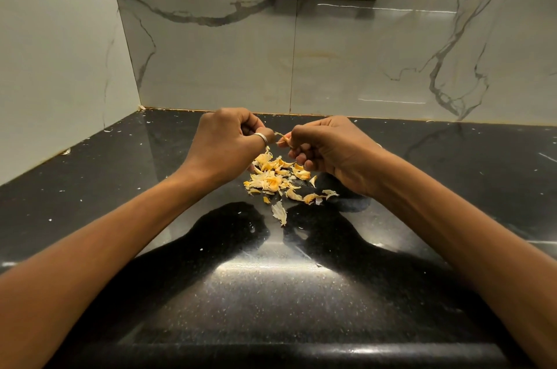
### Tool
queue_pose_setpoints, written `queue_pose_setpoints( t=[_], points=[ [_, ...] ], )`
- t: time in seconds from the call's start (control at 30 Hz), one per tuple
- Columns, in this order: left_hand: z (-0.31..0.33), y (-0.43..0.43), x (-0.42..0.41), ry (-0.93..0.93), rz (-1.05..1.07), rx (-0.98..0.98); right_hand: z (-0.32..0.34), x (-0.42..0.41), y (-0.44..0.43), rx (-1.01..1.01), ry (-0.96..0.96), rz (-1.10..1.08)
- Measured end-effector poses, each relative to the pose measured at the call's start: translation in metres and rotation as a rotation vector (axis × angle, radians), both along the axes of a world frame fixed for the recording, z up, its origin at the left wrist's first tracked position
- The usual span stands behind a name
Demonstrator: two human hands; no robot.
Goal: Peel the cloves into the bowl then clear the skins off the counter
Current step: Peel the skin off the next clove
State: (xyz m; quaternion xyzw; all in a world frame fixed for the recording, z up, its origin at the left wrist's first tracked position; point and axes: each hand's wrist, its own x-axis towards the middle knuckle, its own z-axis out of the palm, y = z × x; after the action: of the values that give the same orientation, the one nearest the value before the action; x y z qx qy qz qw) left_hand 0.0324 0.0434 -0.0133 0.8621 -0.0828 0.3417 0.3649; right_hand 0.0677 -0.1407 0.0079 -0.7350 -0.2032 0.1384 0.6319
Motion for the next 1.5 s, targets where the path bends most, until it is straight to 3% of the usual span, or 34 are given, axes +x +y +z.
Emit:
queue_pose_setpoints(
  t=[0.17, 0.4, 0.73, 1.03, 1.23, 1.5],
  points=[
    [0.001, 0.004, 0.001, -0.030, 0.057, -0.013, 0.001, 0.004, -0.003, -0.003, -0.009, -0.021],
    [-0.003, 0.001, 0.001, -0.174, -0.044, 0.231, 0.000, 0.006, -0.003, -0.006, -0.043, -0.018],
    [-0.004, 0.001, 0.001, -0.230, -0.097, 0.376, -0.001, 0.007, -0.003, 0.016, -0.051, 0.027],
    [-0.003, 0.000, 0.001, -0.223, -0.019, 0.292, -0.006, 0.005, -0.001, -0.052, -0.364, 0.042],
    [-0.003, -0.006, -0.002, -0.060, -0.042, 0.059, -0.007, 0.003, 0.001, -0.071, -0.462, -0.010],
    [0.006, -0.012, -0.009, 0.325, -0.249, -0.584, -0.005, 0.002, -0.002, 0.074, -0.305, 0.022]
  ],
)
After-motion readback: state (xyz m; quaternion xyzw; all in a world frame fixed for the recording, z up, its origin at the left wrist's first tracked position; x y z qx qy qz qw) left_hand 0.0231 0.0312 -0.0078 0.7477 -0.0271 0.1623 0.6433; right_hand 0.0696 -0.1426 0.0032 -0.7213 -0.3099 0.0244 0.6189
